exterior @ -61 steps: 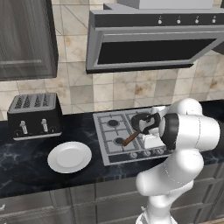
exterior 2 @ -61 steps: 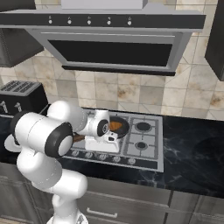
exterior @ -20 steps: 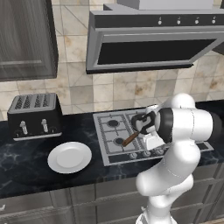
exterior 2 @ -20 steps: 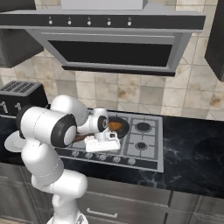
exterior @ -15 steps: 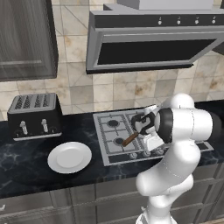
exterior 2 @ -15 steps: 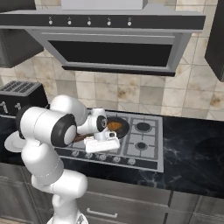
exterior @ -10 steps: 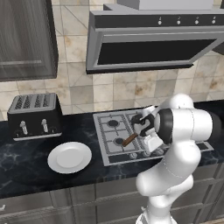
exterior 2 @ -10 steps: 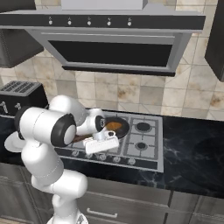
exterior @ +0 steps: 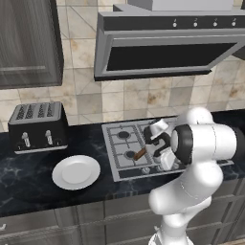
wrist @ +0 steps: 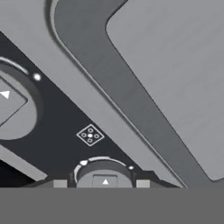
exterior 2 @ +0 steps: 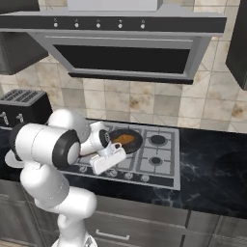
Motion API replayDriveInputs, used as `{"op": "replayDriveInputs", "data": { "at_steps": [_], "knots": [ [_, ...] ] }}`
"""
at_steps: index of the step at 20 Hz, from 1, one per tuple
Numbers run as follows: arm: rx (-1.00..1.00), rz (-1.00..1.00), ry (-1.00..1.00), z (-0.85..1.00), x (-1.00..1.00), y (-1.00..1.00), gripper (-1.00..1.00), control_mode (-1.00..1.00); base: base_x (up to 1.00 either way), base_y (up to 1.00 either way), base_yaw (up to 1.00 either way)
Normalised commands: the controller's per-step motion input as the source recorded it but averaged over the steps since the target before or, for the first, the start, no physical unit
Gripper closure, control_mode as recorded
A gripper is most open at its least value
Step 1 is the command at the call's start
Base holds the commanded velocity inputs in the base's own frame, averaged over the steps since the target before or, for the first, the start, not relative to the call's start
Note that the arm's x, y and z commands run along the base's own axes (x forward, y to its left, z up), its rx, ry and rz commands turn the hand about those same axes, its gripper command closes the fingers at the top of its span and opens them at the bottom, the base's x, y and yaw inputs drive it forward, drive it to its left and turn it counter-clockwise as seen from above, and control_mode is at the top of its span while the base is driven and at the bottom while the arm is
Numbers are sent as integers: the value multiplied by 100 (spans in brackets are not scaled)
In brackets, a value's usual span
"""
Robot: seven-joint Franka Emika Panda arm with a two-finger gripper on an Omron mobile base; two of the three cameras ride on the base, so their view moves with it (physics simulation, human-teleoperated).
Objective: Pick the croissant and place it on the pan. Then turn on the stove to warm the croissant.
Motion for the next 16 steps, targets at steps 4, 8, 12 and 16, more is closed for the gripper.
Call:
{"op": "replayDriveInputs", "data": {
  "at_steps": [4, 8, 12, 16],
  "knots": [
    [0, 37, 0, -14, -23, 0, 100, -100, 0, 0, 0],
    [0, 35, 0, -16, -20, 0, 100, -100, 0, 0, 0],
    [0, 35, 0, -17, -16, 0, 100, -100, 0, 0, 0],
    [0, 35, 0, -18, -18, 0, 100, -100, 0, 0, 0]
  ]
}}
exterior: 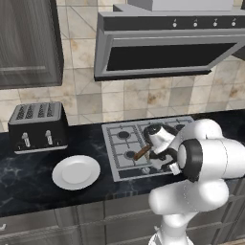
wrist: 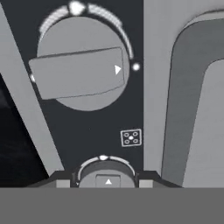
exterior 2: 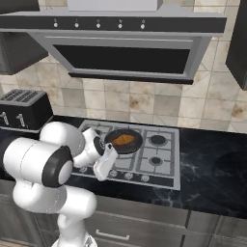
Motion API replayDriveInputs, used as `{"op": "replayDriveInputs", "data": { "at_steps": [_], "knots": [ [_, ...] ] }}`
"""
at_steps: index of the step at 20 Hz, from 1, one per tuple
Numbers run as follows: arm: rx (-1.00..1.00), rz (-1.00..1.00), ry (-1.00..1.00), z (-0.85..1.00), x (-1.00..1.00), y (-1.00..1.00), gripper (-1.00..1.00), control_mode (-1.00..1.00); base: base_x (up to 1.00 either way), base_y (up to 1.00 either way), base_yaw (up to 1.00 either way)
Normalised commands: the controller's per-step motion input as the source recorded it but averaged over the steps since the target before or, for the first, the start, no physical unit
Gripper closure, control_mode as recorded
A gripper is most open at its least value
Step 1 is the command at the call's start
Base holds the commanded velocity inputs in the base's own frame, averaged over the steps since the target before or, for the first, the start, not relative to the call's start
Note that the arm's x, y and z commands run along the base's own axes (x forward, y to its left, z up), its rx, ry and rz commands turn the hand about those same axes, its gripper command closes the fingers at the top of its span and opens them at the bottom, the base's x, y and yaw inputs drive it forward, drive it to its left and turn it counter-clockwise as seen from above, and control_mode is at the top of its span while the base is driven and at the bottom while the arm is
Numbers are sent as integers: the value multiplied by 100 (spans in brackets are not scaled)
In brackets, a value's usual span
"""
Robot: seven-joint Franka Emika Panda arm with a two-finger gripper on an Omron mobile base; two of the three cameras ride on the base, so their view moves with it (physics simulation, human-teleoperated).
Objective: Pick the croissant and place it on the pan. Then turn on the stove to warm the croissant.
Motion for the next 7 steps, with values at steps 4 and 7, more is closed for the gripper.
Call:
{"op": "replayDriveInputs", "data": {
  "at_steps": [4, 7],
  "knots": [
    [0, 35, 0, -15, -17, 0, 100, -100, 0, 0, 0],
    [0, 34, 0, -14, -10, 0, 100, -100, 0, 0, 0]
  ]
}}
